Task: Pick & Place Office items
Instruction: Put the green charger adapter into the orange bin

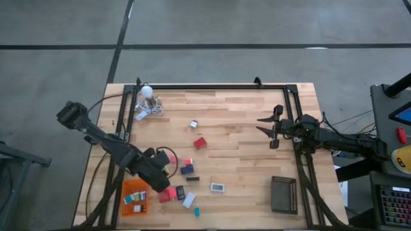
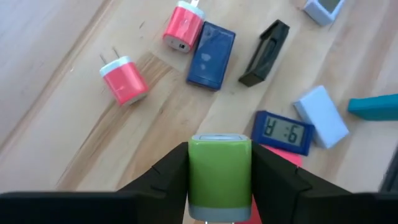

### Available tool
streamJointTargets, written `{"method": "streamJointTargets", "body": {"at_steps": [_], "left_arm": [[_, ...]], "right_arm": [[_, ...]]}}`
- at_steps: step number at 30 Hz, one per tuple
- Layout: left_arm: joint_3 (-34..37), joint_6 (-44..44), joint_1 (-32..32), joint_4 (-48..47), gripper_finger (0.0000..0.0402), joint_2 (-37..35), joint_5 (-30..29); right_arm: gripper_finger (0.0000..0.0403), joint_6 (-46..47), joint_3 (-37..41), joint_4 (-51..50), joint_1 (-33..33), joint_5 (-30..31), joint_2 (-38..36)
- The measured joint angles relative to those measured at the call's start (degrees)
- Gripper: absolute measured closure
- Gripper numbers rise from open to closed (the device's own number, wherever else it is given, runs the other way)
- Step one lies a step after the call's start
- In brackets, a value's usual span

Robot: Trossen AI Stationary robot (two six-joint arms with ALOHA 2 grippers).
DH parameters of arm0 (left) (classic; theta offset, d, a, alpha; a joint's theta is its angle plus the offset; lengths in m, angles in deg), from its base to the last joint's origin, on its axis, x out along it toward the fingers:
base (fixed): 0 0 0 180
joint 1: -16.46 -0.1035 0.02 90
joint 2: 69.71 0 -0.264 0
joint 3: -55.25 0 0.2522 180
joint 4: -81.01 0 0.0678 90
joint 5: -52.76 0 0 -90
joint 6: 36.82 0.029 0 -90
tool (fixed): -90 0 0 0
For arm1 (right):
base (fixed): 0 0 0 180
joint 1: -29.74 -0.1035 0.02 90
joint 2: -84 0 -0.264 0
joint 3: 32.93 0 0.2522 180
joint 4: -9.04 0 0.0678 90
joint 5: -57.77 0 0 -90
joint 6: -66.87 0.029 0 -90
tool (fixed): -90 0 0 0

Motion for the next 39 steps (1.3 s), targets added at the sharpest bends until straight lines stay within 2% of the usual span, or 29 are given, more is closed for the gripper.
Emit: {"method": "streamJointTargets", "body": {"at_steps": [10,31,39], "left_arm": [[0.17,-9.50,6.36,-6.00,0.0255,-3.77,-0.04],[0.17,-41.02,26.37,-10.90,0.0254,-3.68,0.23],[0.23,-47.62,29.28,-10.97,0.0254,-0.93,0.06]], "right_arm": [[0.0264,0.00,0.00,0.00,0.01,0.00,0.00],[0.0264,0.00,0.00,0.00,0.01,-0.01,0.02],[0.0264,0.00,0.00,0.00,-0.01,-0.01,0.01]]}}
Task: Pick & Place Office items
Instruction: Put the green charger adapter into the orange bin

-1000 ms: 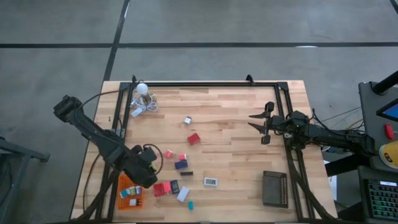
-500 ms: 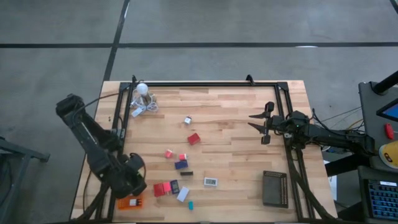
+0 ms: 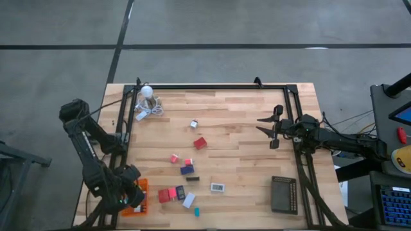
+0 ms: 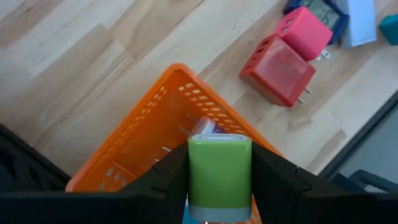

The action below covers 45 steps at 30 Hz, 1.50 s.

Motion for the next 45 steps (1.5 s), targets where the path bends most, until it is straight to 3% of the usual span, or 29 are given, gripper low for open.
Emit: {"method": "streamJointTargets", "body": {"at_steps": [15,24,45], "left_arm": [[0.04,0.08,0.09,1.00,0.0254,6.56,0.30],[0.04,4.53,0.09,3.83,0.0254,10.51,0.46],[0.04,7.43,0.09,4.48,0.0254,14.12,0.02]], "right_arm": [[0.0264,0.00,-0.01,0.00,0.02,0.01,0.00],[0.0264,0.00,0.00,0.00,0.02,0.01,0.01],[0.0264,0.00,0.00,0.00,0.02,0.00,-0.01]]}}
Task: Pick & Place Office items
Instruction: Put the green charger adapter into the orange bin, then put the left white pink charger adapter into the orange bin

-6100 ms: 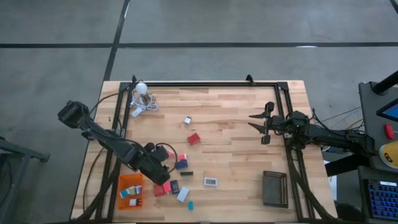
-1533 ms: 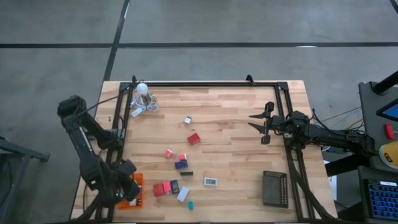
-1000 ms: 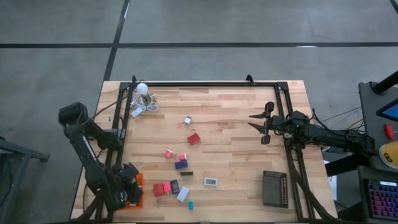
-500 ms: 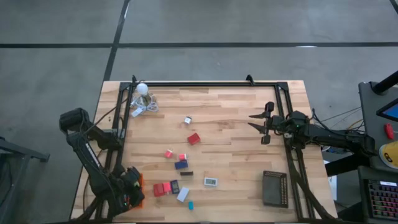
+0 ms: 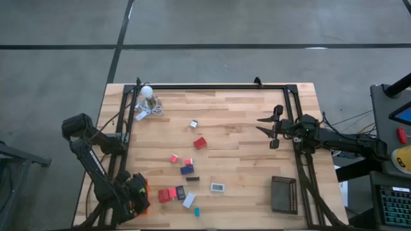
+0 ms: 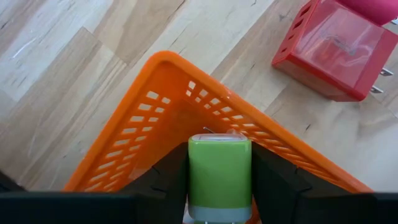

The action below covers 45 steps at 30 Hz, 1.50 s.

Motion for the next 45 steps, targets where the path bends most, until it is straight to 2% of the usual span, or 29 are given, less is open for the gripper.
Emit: {"method": "streamJointTargets", "body": {"at_steps": [9,21,31,45], "left_arm": [[0.48,0.41,0.00,0.58,0.0251,-0.02,-0.13],[0.89,0.39,0.02,1.20,0.0192,0.07,0.26],[0.75,0.44,0.02,0.99,0.0188,-0.14,0.38],[-0.74,1.04,-0.27,-1.31,0.0188,-9.05,1.07]], "right_arm": [[0.0264,0.00,-0.01,0.00,0.00,0.00,0.01],[0.0264,0.00,0.00,0.01,0.00,0.02,0.01],[0.0264,0.00,0.00,0.00,0.00,0.00,0.00],[0.0264,0.00,-0.01,0.00,0.00,0.02,0.00]]}}
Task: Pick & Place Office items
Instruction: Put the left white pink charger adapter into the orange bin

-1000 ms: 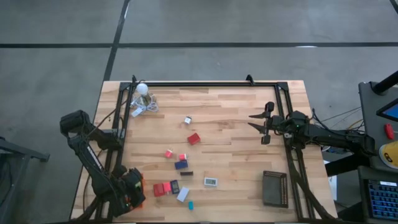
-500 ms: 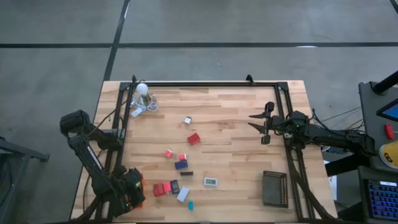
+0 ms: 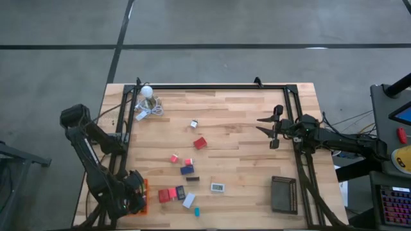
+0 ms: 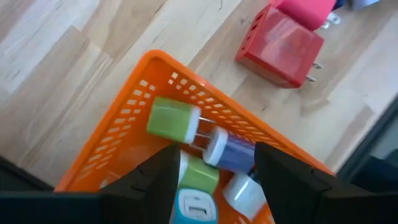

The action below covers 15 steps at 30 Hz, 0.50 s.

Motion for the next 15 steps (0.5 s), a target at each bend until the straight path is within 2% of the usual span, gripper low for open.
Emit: {"method": "streamJointTargets", "body": {"at_steps": [10,15], "left_arm": [[0.00,-7.99,-2.92,-5.06,0.0188,-8.38,-3.29],[0.00,-5.08,-7.85,-7.03,0.0188,-12.13,-3.00]], "right_arm": [[0.0264,0.00,0.00,0.00,-0.01,0.00,0.02],[0.0264,0.00,0.01,0.00,0.00,0.00,0.00]]}}
